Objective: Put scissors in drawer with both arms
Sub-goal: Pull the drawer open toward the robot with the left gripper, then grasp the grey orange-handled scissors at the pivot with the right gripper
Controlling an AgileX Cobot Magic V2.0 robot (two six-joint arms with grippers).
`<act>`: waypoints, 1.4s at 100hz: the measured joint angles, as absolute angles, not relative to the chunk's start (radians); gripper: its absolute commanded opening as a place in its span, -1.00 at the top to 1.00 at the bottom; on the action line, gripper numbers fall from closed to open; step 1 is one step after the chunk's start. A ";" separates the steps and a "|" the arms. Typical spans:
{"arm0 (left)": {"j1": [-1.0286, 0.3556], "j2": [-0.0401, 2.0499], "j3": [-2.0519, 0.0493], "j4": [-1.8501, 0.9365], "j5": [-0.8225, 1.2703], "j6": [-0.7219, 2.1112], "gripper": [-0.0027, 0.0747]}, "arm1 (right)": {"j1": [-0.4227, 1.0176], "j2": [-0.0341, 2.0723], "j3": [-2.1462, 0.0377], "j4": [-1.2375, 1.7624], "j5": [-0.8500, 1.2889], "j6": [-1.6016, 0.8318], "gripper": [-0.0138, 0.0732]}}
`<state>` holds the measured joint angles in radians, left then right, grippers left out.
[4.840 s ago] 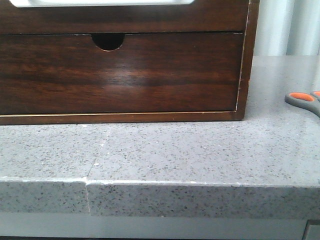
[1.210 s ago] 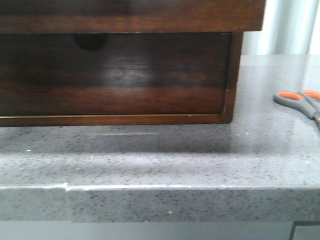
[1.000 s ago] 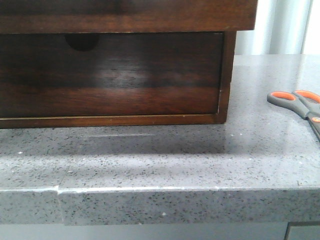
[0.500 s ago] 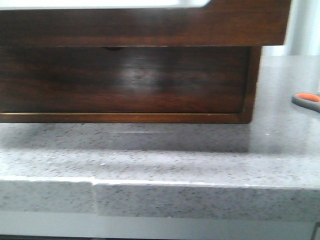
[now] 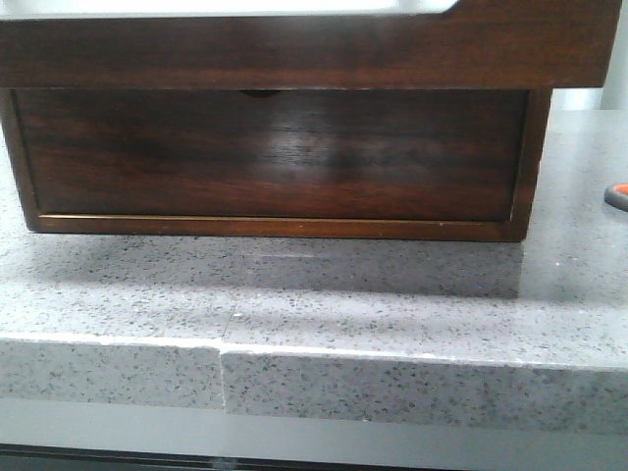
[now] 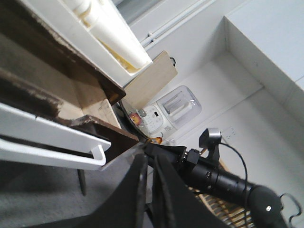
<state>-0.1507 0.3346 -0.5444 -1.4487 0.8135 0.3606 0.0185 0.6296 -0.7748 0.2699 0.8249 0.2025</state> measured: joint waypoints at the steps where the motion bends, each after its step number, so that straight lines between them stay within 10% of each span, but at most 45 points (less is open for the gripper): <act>1: -0.151 0.335 -0.555 -1.435 0.813 0.363 0.98 | 0.019 0.637 -0.791 0.258 0.836 0.205 -0.24; 40: -0.174 0.332 -0.866 -0.931 0.900 0.391 0.98 | 0.019 1.084 -1.010 0.042 1.040 0.231 -0.25; 140: -0.191 0.330 -0.890 -0.897 0.911 0.392 0.98 | 0.019 1.488 -1.014 0.032 0.899 0.266 -0.24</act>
<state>-0.1908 0.3300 -0.8896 -0.8966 0.9112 0.3924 0.0185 1.4877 -1.0144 0.0315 0.8986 0.2662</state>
